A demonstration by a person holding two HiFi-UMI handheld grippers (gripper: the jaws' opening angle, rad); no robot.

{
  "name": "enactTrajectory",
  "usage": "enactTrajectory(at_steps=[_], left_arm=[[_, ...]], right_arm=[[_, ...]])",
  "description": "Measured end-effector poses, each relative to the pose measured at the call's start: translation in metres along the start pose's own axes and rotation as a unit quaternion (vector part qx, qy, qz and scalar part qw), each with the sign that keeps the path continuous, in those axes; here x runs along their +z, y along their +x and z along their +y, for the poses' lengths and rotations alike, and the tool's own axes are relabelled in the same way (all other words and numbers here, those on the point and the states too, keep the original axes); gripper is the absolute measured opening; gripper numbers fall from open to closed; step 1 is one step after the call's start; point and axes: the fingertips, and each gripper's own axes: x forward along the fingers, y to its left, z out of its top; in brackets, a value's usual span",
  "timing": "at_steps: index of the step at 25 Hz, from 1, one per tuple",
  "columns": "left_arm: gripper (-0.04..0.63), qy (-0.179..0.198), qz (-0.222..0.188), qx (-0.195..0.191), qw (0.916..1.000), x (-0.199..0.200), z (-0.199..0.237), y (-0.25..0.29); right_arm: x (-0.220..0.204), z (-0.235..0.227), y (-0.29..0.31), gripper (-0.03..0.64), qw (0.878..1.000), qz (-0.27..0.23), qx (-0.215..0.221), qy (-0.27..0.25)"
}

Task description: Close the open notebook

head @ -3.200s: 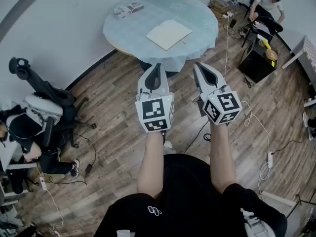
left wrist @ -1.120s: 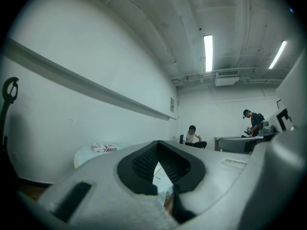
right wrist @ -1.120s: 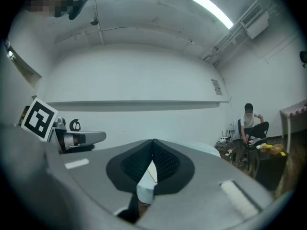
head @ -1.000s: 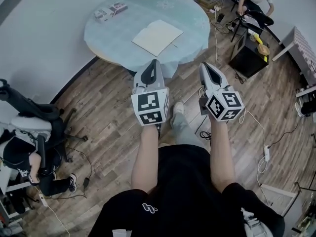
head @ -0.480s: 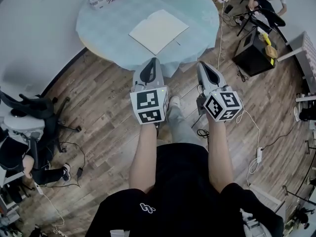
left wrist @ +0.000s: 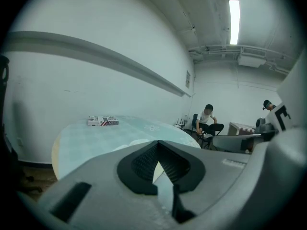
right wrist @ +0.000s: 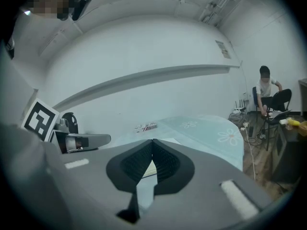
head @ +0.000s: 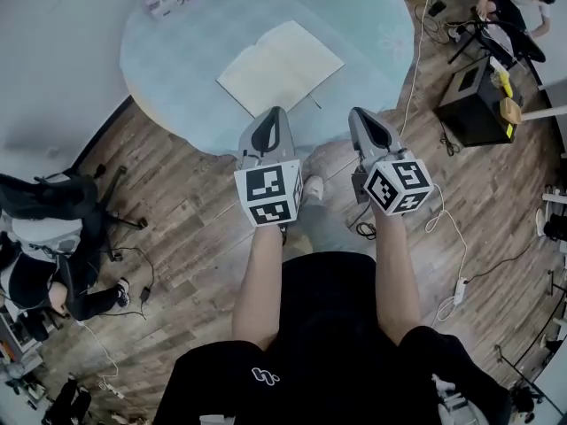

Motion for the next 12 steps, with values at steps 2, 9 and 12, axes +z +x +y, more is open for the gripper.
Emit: enactTrajectory(at_steps=[2,9,12], left_arm=[[0.003,0.002,0.008,0.01,0.9999,0.005,-0.005,0.02],[0.003,0.007,0.042,0.032,0.9986,-0.001,-0.002,0.059],[0.003,0.006,0.05,0.039,0.9979,-0.005,0.007,0.068]], right_arm=[[0.003,-0.02,0.02,0.011,1.0,0.01,0.015,0.012],[-0.018,-0.051,0.07,0.012,0.996,0.054,0.048,0.058],[-0.031,-0.055,0.089,0.012,0.993,0.075,0.058,0.074]])
